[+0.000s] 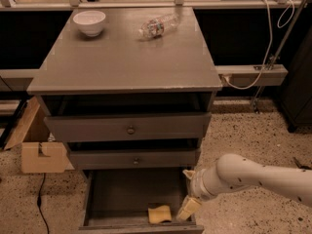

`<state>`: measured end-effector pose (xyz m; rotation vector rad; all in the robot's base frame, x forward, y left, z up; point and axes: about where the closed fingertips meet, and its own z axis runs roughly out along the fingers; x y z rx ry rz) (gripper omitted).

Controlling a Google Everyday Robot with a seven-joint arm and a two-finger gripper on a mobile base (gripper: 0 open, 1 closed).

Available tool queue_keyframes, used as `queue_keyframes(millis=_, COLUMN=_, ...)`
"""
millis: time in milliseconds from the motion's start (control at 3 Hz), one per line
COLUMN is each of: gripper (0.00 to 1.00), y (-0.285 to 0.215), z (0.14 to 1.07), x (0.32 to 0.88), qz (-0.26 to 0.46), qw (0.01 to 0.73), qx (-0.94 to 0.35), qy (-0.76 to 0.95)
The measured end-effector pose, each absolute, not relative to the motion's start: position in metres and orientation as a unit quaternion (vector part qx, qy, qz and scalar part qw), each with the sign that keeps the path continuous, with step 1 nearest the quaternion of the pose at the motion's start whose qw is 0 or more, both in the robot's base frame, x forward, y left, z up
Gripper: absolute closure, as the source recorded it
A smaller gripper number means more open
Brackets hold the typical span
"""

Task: Pick sponge from bottom drawer and place on counter

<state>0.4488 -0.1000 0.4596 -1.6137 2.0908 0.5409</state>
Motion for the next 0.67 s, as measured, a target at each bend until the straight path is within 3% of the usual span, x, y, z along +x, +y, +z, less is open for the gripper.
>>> queue_keyframes(millis=667, gripper=0.0, y=-0.113, z=0.362, x=0.474, qz=0.223, qw=0.235, qx=-0.575, qy=0.752)
